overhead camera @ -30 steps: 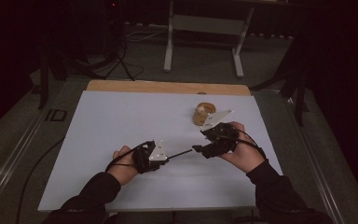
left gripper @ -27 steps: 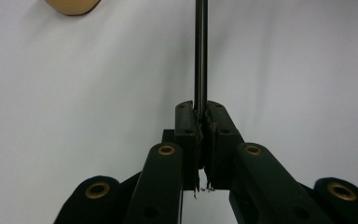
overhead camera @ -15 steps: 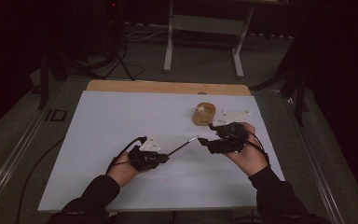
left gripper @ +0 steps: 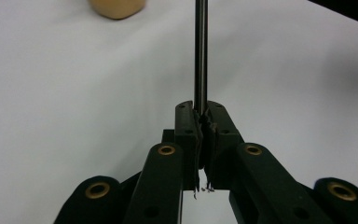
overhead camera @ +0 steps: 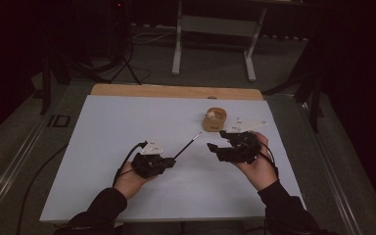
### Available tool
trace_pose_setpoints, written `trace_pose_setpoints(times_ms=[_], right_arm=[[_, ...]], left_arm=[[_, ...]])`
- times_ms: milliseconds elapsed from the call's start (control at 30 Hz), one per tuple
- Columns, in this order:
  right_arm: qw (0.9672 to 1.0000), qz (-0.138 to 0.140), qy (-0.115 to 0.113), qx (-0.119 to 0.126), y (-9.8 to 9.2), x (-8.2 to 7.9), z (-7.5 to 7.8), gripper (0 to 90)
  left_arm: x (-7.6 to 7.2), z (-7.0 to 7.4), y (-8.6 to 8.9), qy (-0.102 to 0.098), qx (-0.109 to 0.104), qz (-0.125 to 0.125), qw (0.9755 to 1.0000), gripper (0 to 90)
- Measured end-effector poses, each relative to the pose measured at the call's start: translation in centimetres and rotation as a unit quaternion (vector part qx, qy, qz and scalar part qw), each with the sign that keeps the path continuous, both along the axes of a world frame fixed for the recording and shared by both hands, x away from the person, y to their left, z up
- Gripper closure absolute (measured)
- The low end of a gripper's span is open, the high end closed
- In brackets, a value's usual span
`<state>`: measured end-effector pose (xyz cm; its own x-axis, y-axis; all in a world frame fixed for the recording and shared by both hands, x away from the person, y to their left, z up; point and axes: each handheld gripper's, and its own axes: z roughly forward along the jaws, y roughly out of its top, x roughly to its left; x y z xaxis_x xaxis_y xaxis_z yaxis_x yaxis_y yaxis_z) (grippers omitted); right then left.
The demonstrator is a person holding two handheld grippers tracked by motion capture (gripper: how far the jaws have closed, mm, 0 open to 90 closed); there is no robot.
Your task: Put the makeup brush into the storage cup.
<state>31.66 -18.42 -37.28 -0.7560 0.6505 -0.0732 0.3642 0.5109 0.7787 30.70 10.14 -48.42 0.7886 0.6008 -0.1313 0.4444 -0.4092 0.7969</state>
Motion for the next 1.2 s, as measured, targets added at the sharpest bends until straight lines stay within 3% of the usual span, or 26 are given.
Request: trace_pose_setpoints(times_ms=[167,267,300,400,433,467,533,600,633,667,700,733,800,900,933,1033,1200], right_arm=[[0.9999,-0.012,0.006,0.009,0.4,-0.2,-0.6,39.3],[0.9994,-0.015,0.011,0.028,0.7,-0.2,-0.9,40.3],[0.9991,-0.017,0.012,0.037,0.9,-0.2,-1.0,40.3],[0.9989,-0.015,0.012,0.043,1.3,-0.2,-1.0,40.3],[0.9984,-0.017,0.011,0.052,1.5,-0.2,-1.0,40.3],[0.9984,-0.017,0.011,0.052,1.5,-0.2,-1.0,40.3],[0.9961,-0.025,0.02,0.082,1.6,0.0,-0.9,40.3],[0.9934,-0.025,0.033,0.107,1.5,0.3,-0.9,40.3],[0.9917,-0.03,0.039,0.118,1.5,0.5,-1.0,40.4],[0.9917,-0.03,0.039,0.118,1.5,0.5,-1.0,40.4],[0.9882,-0.035,0.05,0.14,1.5,0.7,-1.2,40.9],[0.9882,-0.035,0.05,0.14,1.5,0.7,-1.2,40.9],[0.9842,-0.034,0.063,0.162,1.6,1.0,-1.4,42.4],[0.9814,-0.031,0.071,0.175,1.8,1.0,-1.5,43.8],[0.9785,-0.028,0.076,0.19,2.1,1.1,-1.5,47.3],[0.9721,-0.019,0.096,0.213,2.4,1.4,-1.6,51.3],[0.9678,-0.033,0.1,0.228,2.9,1.6,-1.7,54.7]], left_arm=[[-0.3,-0.2,0.1,0.01,-0.012,0.02,0.9997,85.6],[-0.5,-0.3,0.2,0.027,-0.042,0.035,0.9981,85.6],[-0.6,-0.5,0.3,0.034,-0.06,0.042,0.9967,85.6],[-0.6,-0.6,0.4,0.042,-0.075,0.042,0.9954,85.6],[-0.6,-0.7,0.5,0.058,-0.105,0.044,0.9918,85.6],[-0.6,-0.7,0.5,0.058,-0.105,0.044,0.9918,85.6],[-0.6,-0.7,0.7,0.063,-0.121,0.049,0.9894,85.6],[-0.7,-0.7,0.8,0.057,-0.131,0.051,0.9884,85.6],[-0.7,-0.8,1.0,0.051,-0.16,0.041,0.985,85.6],[-0.7,-0.8,1.0,0.051,-0.16,0.041,0.985,85.5],[-0.7,-1.0,1.2,0.042,-0.178,0.029,0.9828,85.5],[-0.7,-1.0,1.2,0.042,-0.178,0.029,0.9828,85.5],[-0.7,-1.5,1.5,0.028,-0.198,0.022,0.9796,85.5],[-1.0,-1.5,1.4,0.006,-0.189,0.03,0.9815,85.5],[-1.2,-1.5,1.5,-0.011,-0.197,0.038,0.9797,85.5],[-1.4,-1.5,1.4,-0.039,-0.194,0.017,0.9801,85.5],[-1.5,-1.5,1.2,-0.054,-0.19,-0.001,0.9802,85.5]])
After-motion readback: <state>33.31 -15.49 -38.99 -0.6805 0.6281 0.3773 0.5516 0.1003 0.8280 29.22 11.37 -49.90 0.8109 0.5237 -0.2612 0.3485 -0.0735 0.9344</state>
